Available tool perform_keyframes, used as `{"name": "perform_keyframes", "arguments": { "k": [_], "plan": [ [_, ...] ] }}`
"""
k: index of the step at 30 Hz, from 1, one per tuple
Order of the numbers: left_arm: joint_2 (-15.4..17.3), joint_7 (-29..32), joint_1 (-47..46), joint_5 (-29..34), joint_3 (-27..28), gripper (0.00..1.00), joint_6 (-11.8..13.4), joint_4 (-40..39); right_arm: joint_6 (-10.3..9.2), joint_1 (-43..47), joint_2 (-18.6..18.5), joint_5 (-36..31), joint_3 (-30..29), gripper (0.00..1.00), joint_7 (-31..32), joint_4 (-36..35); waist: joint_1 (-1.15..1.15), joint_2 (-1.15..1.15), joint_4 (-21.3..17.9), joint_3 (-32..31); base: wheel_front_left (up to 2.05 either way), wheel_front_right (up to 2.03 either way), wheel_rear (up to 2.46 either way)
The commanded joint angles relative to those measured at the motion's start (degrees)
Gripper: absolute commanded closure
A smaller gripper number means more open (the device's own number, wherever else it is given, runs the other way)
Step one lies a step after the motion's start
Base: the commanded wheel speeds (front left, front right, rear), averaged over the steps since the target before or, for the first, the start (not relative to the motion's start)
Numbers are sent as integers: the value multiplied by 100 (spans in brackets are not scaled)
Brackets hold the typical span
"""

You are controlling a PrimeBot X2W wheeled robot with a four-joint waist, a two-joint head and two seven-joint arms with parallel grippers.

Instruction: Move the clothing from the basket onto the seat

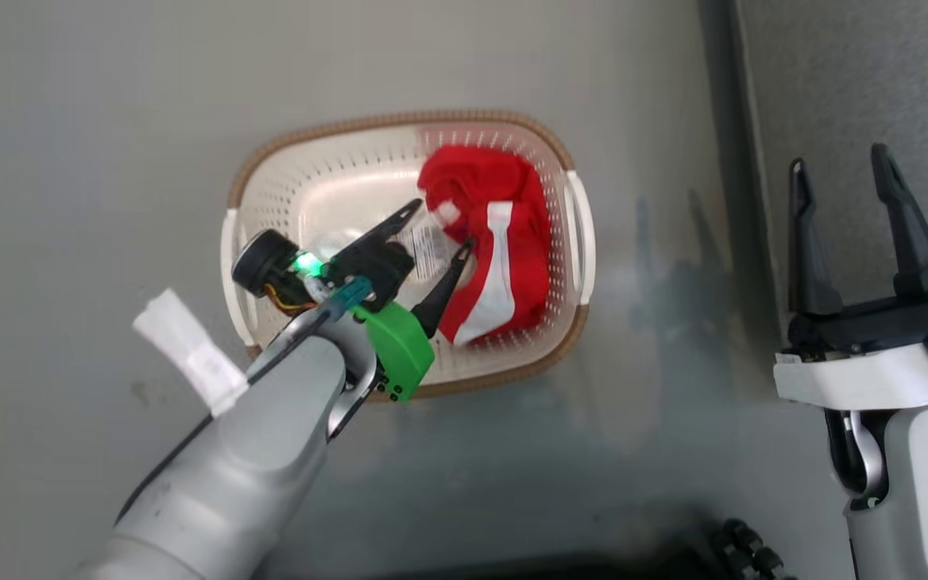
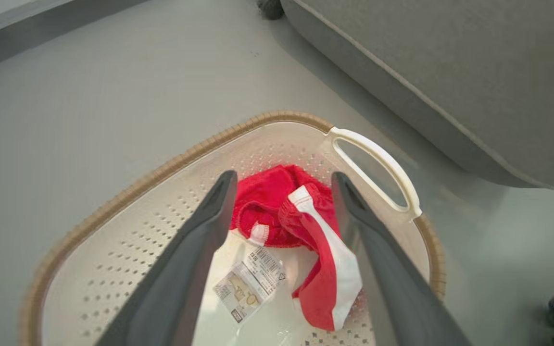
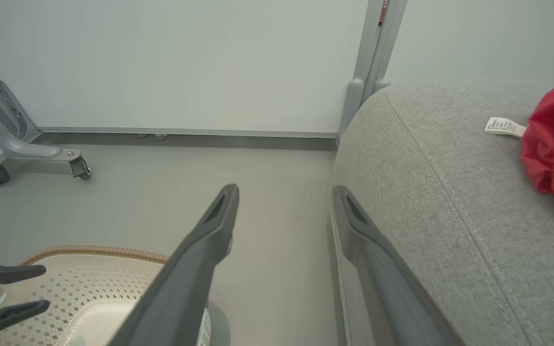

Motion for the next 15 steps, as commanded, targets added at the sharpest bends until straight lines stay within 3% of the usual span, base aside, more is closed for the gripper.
{"name": "perform_keyframes", "arguments": {
  "k": [1,9,15],
  "plan": [
    [50,67,-383,-314,-266,0,-13,184,-6,-160,-11,25,10,0,-1,-83,-1,0,-166,1285,0,0,0],
    [349,443,-1405,-2087,-2186,0,-13,688,-7,-239,-10,222,166,0,-1,-318,-1,0,-476,1875,0,0,0],
    [427,473,-1745,-2806,-2775,0,-14,761,-6,-36,-9,329,217,0,-1,-474,-1,0,-537,2039,0,0,0]
  ]
}}
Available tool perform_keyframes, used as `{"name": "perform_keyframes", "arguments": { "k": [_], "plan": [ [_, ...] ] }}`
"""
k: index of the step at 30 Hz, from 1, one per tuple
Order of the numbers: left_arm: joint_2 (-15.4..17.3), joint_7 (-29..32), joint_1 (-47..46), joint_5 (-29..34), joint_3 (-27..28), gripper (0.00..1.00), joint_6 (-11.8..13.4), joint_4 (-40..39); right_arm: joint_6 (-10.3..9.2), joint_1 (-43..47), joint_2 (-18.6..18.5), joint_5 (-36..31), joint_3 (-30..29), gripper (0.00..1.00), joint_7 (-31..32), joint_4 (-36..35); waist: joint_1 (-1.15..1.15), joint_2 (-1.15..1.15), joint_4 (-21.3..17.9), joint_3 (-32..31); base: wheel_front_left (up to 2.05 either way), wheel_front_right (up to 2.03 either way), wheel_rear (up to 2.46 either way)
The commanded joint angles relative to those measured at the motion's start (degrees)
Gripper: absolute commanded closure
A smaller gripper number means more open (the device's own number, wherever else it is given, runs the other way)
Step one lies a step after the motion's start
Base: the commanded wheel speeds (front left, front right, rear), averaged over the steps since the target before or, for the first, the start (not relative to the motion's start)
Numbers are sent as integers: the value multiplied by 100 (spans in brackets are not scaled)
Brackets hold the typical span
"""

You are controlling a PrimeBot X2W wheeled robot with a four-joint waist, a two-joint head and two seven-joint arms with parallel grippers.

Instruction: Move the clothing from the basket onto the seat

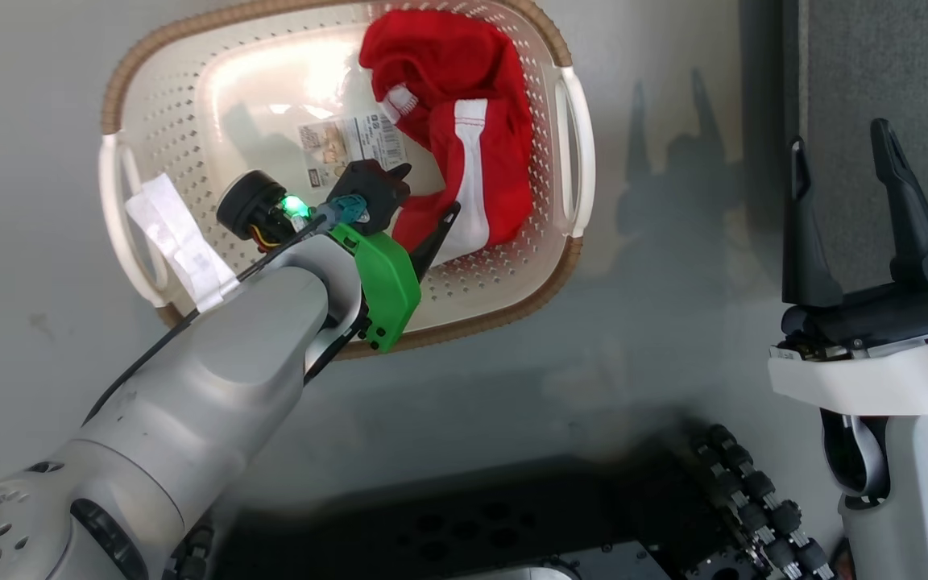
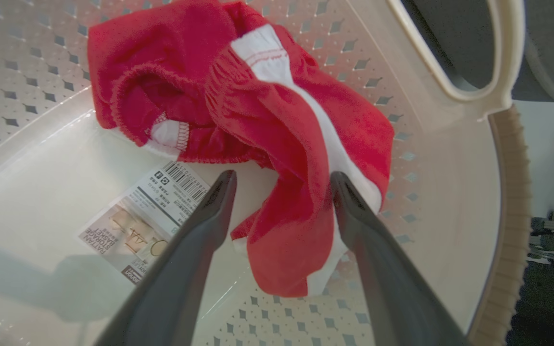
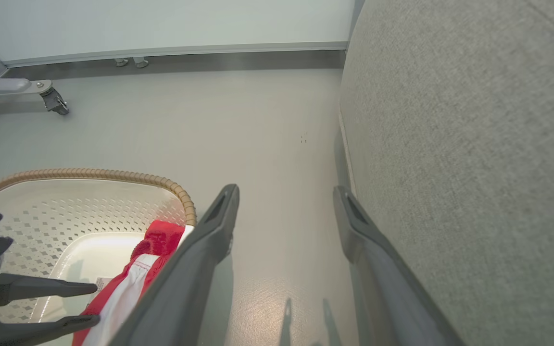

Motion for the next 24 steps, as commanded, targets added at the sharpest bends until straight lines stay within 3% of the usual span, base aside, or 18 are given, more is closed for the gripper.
{"name": "perform_keyframes", "arguments": {
  "k": [1,11,12,13,24],
  "plan": [
    [56,33,-107,-114,-39,0,-13,-15,-6,43,-6,41,18,0,-1,-62,-1,0,-202,300,0,0,0],
    [-22,358,-27,-46,-113,0,-13,-190,-6,238,-6,64,225,0,-1,-224,-1,0,-291,403,0,0,0],
    [-9,347,-29,11,-113,61,-13,-226,-7,245,-6,52,225,0,-1,-238,-1,0,-291,400,0,0,0],
    [4,291,-55,68,-111,100,-13,-225,-6,245,-6,44,220,0,-1,-244,-1,0,-285,399,0,0,0],
    [-165,-421,-255,865,-113,100,-13,336,-6,-226,-7,-15,291,0,-1,-115,-1,0,-117,128,0,0,0]
  ]
}}
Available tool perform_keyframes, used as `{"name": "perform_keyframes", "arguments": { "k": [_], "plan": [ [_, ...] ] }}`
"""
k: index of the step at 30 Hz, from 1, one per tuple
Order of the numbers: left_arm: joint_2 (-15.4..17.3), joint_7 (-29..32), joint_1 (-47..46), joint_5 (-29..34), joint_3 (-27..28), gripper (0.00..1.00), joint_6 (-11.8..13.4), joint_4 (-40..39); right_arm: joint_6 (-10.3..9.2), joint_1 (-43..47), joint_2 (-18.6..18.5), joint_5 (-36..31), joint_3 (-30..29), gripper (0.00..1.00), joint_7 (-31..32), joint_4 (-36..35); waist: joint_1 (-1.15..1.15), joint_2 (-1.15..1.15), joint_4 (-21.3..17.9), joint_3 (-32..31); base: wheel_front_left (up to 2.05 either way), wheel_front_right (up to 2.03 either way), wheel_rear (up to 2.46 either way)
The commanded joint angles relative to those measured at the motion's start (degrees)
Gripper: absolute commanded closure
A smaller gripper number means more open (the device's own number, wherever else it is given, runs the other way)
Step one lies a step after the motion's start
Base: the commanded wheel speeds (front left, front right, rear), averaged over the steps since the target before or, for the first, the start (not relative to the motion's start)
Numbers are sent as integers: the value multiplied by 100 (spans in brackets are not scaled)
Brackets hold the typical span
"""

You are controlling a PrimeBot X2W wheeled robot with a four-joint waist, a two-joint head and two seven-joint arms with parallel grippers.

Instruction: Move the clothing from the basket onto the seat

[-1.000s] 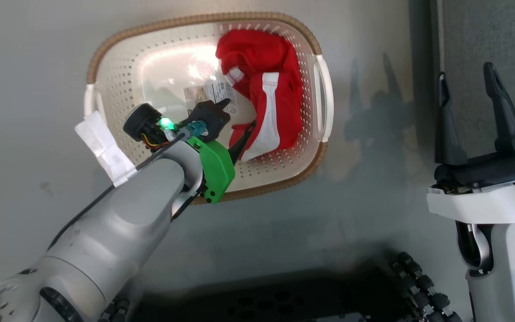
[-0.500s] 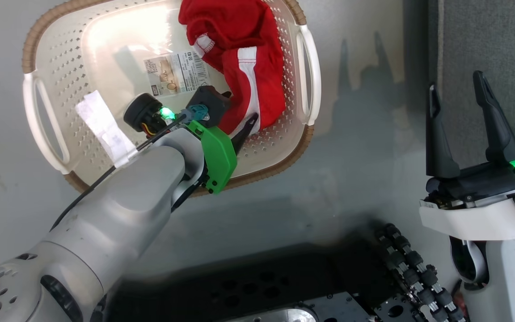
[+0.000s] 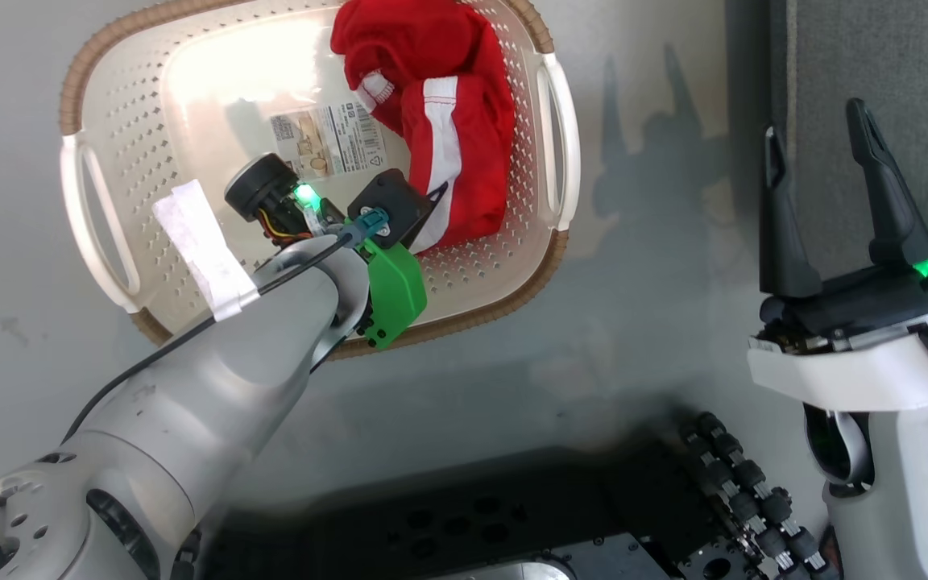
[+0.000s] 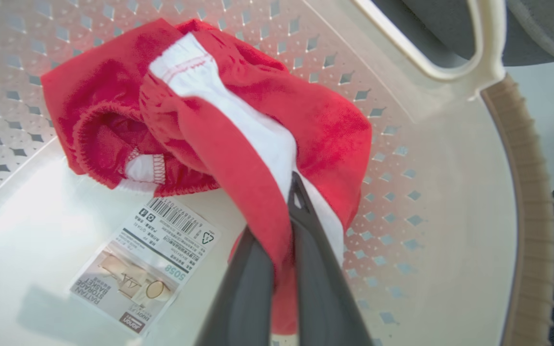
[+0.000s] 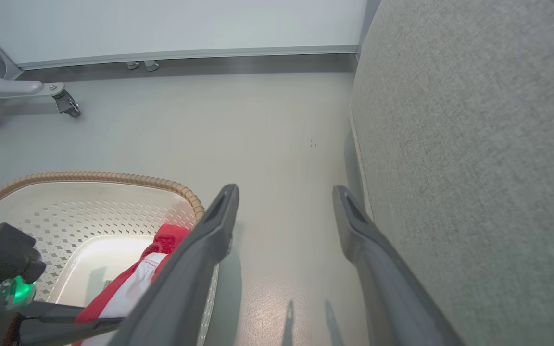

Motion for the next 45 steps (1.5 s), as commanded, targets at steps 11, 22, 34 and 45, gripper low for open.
{"name": "perform_keyframes", "arguments": {
  "k": [11,22,34,45],
  "plan": [
    [177,-85,985,1054,962,100,386,-918,-7,69,-11,-7,341,0,-1,652,0,0,182,-1859,0,0,0],
    [407,-85,2673,1872,2189,100,868,-2353,-7,792,-12,216,687,0,-2,1284,0,0,166,-3785,0,0,0],
    [367,-87,3856,2137,3076,100,901,-3348,-7,1584,-14,393,976,0,-1,1693,0,0,63,-5497,0,0,0],
    [393,-86,4131,2323,3156,100,792,-3841,-7,1840,-13,289,1248,0,-1,1775,0,0,-68,-6100,0,0,0]
  ]
}}
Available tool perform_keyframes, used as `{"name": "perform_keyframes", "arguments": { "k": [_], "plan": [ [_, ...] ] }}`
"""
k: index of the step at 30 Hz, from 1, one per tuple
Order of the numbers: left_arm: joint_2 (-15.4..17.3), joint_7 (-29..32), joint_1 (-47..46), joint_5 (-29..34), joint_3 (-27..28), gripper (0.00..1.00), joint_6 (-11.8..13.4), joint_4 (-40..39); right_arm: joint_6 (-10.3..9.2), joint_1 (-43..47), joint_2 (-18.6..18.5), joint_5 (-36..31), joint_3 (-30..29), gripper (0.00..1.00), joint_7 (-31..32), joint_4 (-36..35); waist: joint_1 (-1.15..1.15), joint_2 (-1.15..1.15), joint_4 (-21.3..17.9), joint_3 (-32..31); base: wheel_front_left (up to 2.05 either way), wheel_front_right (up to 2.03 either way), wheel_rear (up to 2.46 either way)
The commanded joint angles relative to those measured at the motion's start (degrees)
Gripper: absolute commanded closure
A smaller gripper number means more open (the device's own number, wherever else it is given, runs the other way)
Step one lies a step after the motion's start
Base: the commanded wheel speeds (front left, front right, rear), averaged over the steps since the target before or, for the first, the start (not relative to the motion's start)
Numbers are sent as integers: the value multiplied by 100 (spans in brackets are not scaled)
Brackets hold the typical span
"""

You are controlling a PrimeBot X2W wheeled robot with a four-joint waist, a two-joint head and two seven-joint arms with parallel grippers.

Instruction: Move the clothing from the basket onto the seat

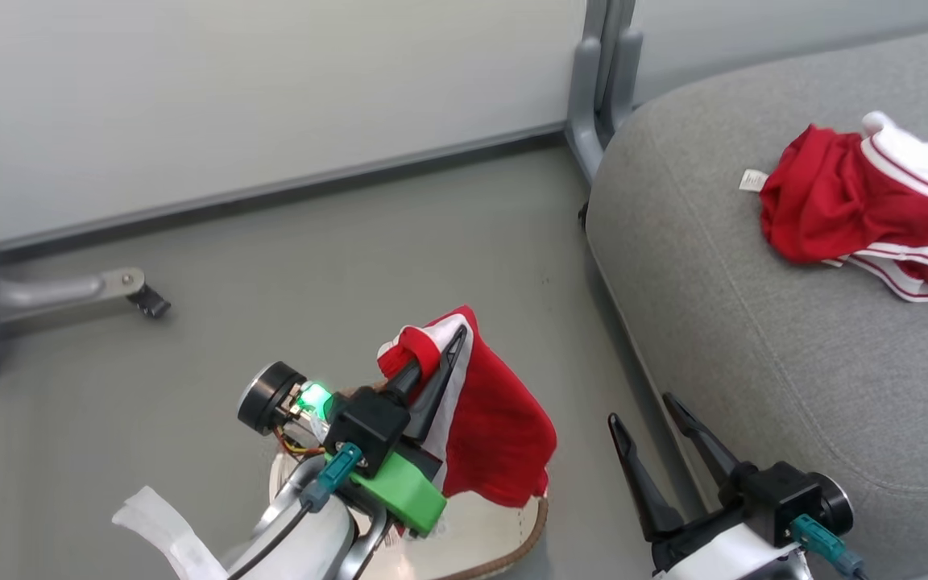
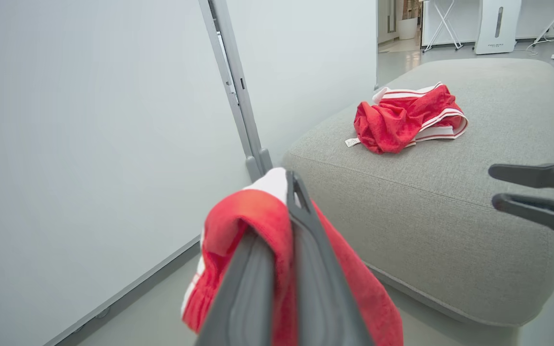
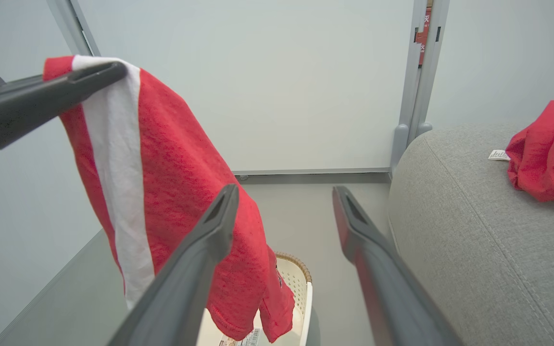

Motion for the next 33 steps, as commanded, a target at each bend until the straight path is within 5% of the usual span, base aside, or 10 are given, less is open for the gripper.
{"name": "perform_keyframes", "arguments": {
  "k": [1,19,29,31,32,33],
  "plan": [
    [27,-4,99,20,-6,100,-26,-66,-6,28,-17,-57,50,0,-1,10,1,0,-113,-382,0,0,0],
    [-163,338,-187,51,-645,100,-431,-1010,-7,-585,-527,104,1248,0,-1,449,1,0,87,-471,0,0,0],
    [-261,533,-277,-70,-952,100,-573,-1327,-6,-738,-508,88,1385,0,-1,925,1,0,194,-558,0,0,0],
    [-258,552,-277,-77,-985,100,-589,-1351,-6,-760,-509,86,1470,83,-1,965,1,0,216,-577,0,0,0],
    [-253,560,-274,-90,-998,100,-592,-1356,-6,-760,-506,133,1527,100,-1,991,1,0,224,-584,0,0,0],
    [-236,568,-253,-111,-1006,100,-595,-1339,-6,-768,-511,167,1577,100,-1,994,1,0,231,-590,0,0,0]
  ]
}}
